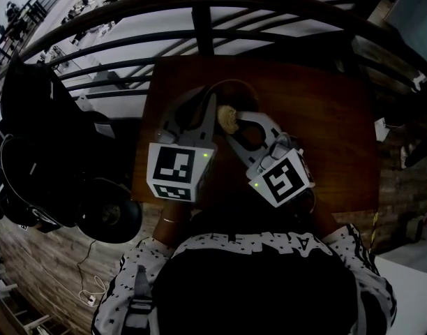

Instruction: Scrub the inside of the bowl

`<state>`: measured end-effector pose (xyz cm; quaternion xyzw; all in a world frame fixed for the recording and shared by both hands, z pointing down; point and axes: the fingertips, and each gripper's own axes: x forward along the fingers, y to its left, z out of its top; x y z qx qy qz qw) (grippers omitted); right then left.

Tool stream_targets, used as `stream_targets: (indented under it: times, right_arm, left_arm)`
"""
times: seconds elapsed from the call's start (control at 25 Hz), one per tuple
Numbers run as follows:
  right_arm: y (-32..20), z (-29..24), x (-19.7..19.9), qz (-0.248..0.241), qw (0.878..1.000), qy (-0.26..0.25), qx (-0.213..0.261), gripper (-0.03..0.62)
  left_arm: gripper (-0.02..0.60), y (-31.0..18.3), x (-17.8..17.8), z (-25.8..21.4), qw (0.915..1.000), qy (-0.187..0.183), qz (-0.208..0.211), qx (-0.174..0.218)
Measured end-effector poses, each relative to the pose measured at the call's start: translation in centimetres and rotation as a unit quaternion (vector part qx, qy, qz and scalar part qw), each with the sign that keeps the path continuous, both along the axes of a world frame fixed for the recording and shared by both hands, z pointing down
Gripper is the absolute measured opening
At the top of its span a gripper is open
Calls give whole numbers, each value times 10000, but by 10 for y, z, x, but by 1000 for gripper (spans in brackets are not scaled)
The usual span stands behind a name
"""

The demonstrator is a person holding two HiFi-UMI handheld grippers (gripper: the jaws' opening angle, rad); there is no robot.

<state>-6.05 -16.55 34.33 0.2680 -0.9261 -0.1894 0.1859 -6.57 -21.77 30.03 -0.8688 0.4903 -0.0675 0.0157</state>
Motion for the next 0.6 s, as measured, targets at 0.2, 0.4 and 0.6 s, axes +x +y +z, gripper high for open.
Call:
stream_targets:
  times: [0.2,0.4,0.6]
  right_arm:
    - [5,3,-6,-203,9996,160,110,60]
    - [9,8,-5,-407,9969,604,289,60]
    - [12,14,2,-537,9944,862,304,60]
  left_arm:
    - [26,0,-5,4,10000,48,-6,-85]
    - [26,0,-5,8,9999,-37,11,-113]
    - [26,2,0,12,9998,-83,75,-147]
